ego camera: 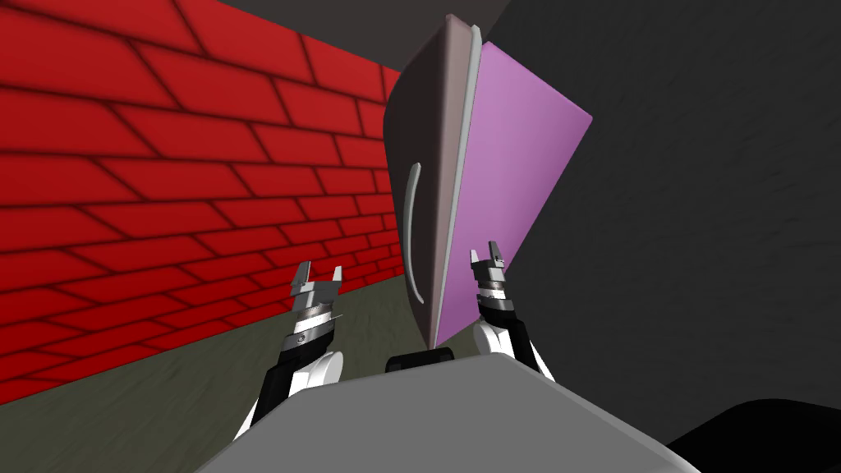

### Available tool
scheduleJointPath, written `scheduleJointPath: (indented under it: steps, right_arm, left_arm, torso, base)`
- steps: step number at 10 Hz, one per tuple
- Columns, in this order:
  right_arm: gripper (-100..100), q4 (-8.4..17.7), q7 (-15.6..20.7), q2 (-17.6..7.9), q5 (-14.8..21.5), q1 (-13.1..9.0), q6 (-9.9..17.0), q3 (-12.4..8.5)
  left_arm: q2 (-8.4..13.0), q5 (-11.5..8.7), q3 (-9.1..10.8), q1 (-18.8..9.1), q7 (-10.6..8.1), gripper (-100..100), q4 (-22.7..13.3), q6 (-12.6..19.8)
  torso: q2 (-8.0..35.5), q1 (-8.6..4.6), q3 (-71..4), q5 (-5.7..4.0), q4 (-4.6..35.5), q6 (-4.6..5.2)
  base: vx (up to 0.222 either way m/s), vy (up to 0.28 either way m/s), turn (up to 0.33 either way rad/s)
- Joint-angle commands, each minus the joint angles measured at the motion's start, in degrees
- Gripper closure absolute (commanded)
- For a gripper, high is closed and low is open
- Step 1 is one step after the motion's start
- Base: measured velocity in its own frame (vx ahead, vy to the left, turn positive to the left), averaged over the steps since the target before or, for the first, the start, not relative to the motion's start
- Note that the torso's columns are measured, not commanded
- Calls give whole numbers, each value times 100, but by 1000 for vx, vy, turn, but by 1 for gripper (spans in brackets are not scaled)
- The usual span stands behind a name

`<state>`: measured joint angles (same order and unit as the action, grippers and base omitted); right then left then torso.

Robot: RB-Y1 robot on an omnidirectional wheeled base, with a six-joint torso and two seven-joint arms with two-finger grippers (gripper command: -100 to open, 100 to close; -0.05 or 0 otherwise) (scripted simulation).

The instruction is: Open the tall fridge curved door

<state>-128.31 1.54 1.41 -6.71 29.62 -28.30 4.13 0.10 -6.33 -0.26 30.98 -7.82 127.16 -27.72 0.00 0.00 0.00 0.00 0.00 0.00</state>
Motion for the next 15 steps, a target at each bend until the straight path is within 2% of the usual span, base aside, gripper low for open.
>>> scheduleJointPath:
  steps: [1,9,10,12,15]
  right_arm:
    - [0,0,0,0,0,0,0,0]
    - [0,-2,0,0,0,0,-1,0]
    - [-100,2,27,-258,-90,-65,-82,-10]
    - [-100,9,92,-592,-310,-221,-260,-33]
    - [-100,10,262,-976,-845,-627,-647,-94]
  left_arm:
    - [0,0,0,0,0,0,0,0]
    - [0,0,0,0,0,0,2,-1]
    - [0,0,0,0,0,0,2,-1]
    - [0,0,0,0,0,0,-1,0]
    - [0,0,0,0,0,0,-1,0]
  torso:
    - [232,0,-467,0,235,0]
    - [3539,0,-7073,0,3537,0]
    - [3962,0,-7919,0,3960,0]
    - [4210,-2,-8424,0,4206,0]
    - [4229,-1,-8456,0,4228,0]
  base:
    - [0,0,0]
    - [0,0,0]
    - [2,-1,36]
    - [-11,-6,58]
    - [-17,-13,96]
